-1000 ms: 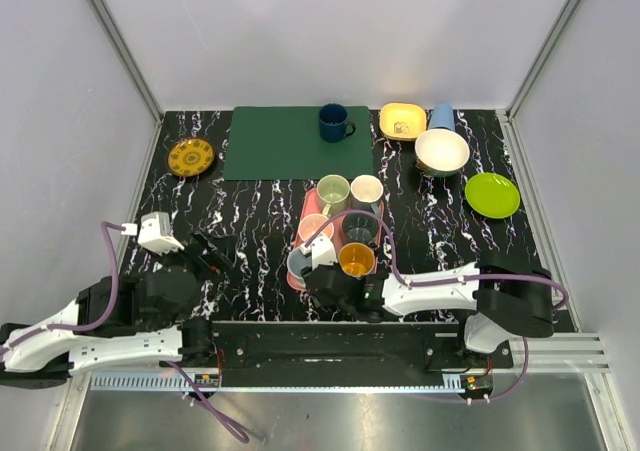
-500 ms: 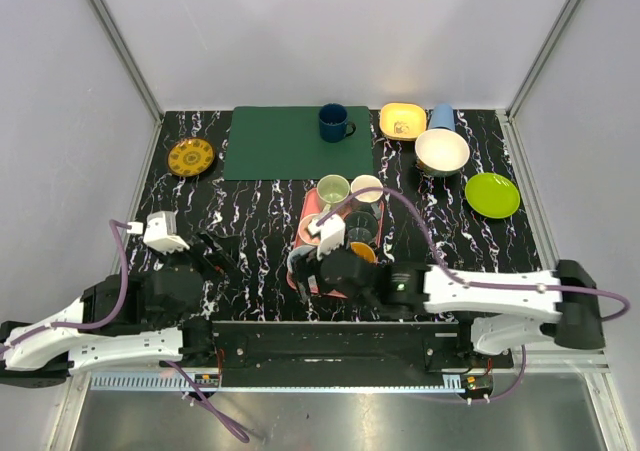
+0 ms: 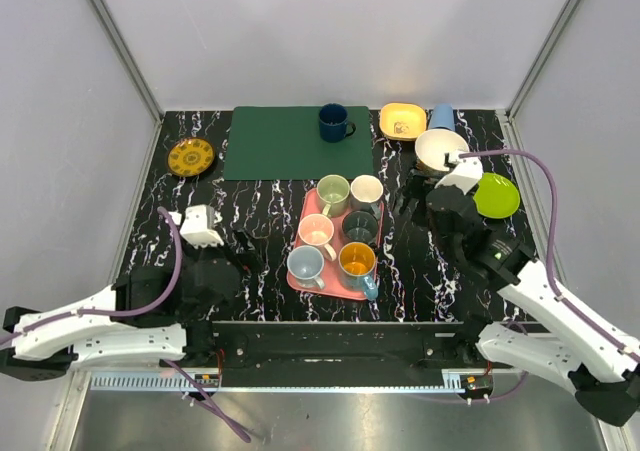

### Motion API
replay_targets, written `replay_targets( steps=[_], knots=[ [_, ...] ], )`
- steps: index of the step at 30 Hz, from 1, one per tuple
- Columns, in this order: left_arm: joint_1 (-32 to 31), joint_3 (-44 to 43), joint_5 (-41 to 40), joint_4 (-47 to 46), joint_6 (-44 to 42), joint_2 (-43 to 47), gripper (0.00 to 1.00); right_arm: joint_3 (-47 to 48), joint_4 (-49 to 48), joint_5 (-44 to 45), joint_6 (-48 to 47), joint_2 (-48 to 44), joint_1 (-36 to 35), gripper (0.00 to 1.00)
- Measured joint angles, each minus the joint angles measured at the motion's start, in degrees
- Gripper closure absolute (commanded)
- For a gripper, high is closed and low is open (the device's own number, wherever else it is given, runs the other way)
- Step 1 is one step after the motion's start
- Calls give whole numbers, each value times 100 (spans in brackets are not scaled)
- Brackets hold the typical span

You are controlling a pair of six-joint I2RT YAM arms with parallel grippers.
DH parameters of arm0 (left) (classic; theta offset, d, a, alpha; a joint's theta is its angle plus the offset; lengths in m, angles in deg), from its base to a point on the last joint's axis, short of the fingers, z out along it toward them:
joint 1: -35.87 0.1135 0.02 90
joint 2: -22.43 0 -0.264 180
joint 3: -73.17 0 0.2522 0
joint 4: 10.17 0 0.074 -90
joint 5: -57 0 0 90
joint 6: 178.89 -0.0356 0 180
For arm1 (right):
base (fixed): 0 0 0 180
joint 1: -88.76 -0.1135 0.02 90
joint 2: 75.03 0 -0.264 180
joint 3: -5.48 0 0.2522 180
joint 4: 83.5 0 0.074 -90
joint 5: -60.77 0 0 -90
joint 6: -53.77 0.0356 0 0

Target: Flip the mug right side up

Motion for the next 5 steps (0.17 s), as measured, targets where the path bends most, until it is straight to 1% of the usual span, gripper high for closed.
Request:
replay_targets(
  steps=[2, 5],
  knots=[
    [0, 0, 92, -157, -7, -92, 1, -328, 214, -181, 168, -33, 332, 5],
    [0, 0, 203, -363, 2, -166, 1, -702, 404, -376, 396, 4, 450, 5]
  ],
)
